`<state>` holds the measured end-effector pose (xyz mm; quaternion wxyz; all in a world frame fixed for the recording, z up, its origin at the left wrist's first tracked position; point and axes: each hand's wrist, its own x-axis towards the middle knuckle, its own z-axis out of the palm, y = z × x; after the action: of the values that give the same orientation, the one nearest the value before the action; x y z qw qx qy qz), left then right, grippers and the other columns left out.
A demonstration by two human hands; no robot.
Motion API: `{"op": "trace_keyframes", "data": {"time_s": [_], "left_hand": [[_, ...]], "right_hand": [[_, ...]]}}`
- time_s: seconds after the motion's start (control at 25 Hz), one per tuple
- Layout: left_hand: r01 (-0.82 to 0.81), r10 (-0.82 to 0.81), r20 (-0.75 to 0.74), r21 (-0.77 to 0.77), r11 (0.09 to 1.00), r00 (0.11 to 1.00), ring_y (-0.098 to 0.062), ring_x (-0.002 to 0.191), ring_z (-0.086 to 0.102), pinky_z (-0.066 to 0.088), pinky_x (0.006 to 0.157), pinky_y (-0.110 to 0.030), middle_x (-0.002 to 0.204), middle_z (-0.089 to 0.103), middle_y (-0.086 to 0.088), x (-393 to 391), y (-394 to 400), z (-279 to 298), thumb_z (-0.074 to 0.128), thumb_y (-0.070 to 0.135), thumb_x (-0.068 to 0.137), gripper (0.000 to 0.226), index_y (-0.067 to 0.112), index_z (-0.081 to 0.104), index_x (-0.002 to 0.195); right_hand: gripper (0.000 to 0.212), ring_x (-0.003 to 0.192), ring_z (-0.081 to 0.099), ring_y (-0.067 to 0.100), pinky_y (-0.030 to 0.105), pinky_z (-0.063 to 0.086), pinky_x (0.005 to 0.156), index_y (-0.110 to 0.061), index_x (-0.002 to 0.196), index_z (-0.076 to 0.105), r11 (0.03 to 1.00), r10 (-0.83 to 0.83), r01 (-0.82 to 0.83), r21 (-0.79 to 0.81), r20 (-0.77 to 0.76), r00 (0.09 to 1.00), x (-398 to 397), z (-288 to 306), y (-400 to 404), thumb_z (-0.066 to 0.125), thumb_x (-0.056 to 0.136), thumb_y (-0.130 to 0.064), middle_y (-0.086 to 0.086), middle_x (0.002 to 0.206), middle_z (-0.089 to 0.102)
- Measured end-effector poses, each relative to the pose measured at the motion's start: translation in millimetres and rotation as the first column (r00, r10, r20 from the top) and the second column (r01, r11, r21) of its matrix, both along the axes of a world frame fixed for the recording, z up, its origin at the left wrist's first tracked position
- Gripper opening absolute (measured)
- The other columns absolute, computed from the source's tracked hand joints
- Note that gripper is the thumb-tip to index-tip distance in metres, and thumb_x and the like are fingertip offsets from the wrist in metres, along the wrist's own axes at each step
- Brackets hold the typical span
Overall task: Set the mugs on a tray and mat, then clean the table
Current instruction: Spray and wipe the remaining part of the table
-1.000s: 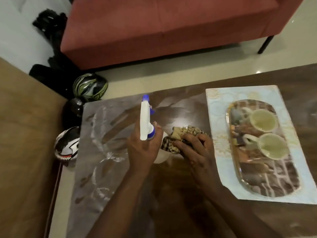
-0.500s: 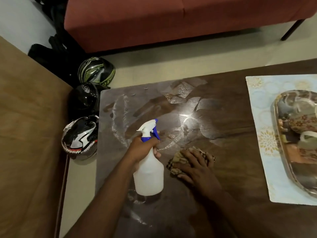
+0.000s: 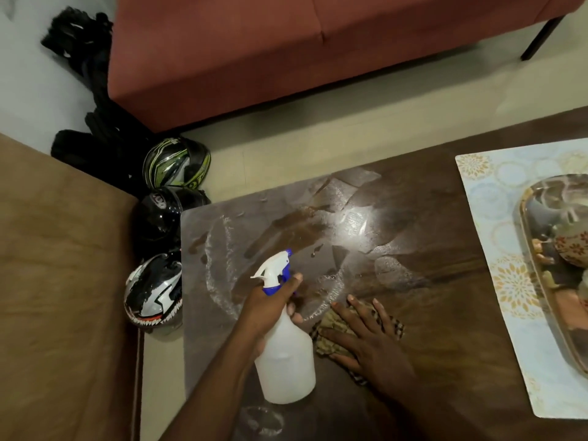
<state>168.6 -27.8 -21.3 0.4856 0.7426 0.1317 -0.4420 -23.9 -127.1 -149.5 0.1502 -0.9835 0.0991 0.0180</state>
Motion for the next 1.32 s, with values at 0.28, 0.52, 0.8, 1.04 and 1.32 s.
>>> {"op": "trace_keyframes", "data": {"time_s": [0.28,0.52,0.8,1.04,1.32], "left_hand": [[0.007,-0.007,0.025,0.026,1.0,1.0,-0.019,0.036,0.047,0.043,0.053,-0.031,0.046,0.047,-0.008,36,-10,-13,0.062,0.016,0.089,0.023,0.004,0.06,0.071],[0.151,-0.162,-0.135,-0.087,0.985,0.978,-0.024,0.042,0.044,0.04,0.039,-0.024,0.043,0.042,-0.007,84,9,-30,0.057,0.02,0.09,0.029,0.007,0.056,0.064],[0.275,-0.298,-0.111,-0.185,0.943,0.948,-0.022,0.039,0.045,0.042,0.042,-0.024,0.055,0.05,-0.014,146,35,-32,0.06,0.019,0.09,0.025,0.004,0.068,0.071],[0.315,-0.34,-0.111,-0.197,0.929,0.934,-0.022,0.035,0.044,0.042,0.041,-0.022,0.047,0.044,-0.011,186,37,-54,0.06,0.023,0.092,0.03,0.0,0.066,0.074],[0.415,-0.452,-0.245,-0.19,0.89,0.857,-0.028,0.056,0.065,0.057,0.063,-0.035,0.049,0.053,-0.008,203,31,-48,0.065,0.026,0.091,0.022,0.007,0.064,0.081]], "right_hand": [[0.042,0.14,0.028,0.028,0.056,0.021,0.11,-0.041,0.127,0.05,0.952,-0.299,0.303,-0.036,0.087,0.95,80,-2,3,0.042,0.089,-0.056,0.002,0.149,0.04],[0.045,0.136,0.036,0.027,0.05,0.021,0.109,-0.039,0.128,0.053,0.855,-0.495,0.509,-0.096,0.141,0.857,154,-10,11,0.042,0.089,-0.058,0.0,0.144,0.046],[0.046,0.137,0.034,0.025,0.048,0.03,0.107,-0.041,0.134,0.047,0.968,-0.154,0.172,-0.182,0.11,0.982,168,-15,24,0.037,0.093,-0.059,0.0,0.146,0.043],[0.052,0.13,0.043,0.031,0.052,0.032,0.102,-0.027,0.127,0.056,0.68,-0.68,0.714,-0.164,0.221,0.699,245,-21,-24,0.04,0.087,-0.056,0.005,0.136,0.053],[0.058,0.134,0.036,0.034,0.058,0.022,0.105,-0.025,0.132,0.052,0.741,-0.632,0.649,-0.17,0.149,0.76,239,-11,-59,0.035,0.088,-0.059,0.01,0.142,0.047]]}}
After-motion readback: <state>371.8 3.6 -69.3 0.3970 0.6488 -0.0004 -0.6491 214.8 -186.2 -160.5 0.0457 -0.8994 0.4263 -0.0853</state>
